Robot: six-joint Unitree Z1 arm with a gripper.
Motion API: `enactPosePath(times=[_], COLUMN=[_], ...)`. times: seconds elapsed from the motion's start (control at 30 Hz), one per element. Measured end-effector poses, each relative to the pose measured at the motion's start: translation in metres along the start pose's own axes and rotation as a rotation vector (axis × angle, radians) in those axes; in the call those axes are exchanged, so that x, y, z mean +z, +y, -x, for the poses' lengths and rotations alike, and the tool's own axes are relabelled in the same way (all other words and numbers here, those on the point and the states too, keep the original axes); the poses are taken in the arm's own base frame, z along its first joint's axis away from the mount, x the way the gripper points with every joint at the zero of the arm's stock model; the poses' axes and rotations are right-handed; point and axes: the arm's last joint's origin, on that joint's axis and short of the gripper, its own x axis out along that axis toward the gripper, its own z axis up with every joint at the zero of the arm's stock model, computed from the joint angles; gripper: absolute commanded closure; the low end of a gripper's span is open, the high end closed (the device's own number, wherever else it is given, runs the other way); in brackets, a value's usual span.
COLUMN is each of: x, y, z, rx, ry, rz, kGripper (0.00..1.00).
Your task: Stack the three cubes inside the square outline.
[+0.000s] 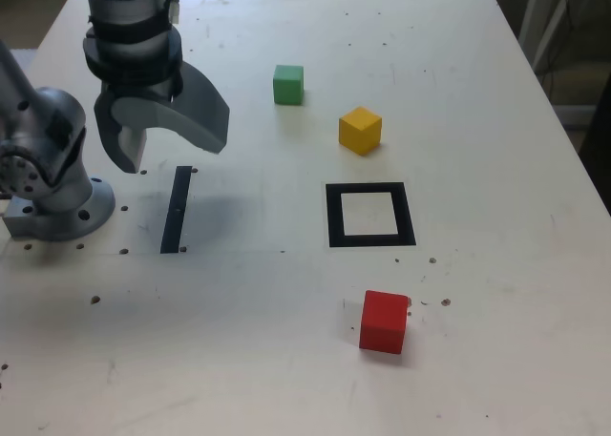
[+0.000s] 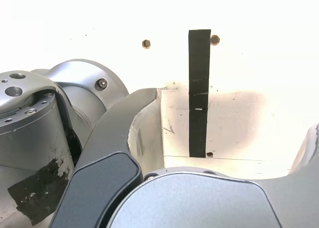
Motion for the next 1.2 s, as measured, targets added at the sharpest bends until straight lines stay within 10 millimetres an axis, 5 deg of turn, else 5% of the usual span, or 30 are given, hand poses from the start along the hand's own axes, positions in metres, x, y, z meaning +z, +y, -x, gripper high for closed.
enactPosePath(times=[0.47, 0.87, 1.2], x=[0.001, -0.006, 0.039], y=[-0.002, -0.004, -0.055], z=[-0.001, 0.020, 0.067], rx=[-0.033, -0.073, -0.057], ry=[-0.003, -0.038, 0.028], rz=[0.000, -0.042, -0.146], kGripper=[0.00, 0.00, 0.00])
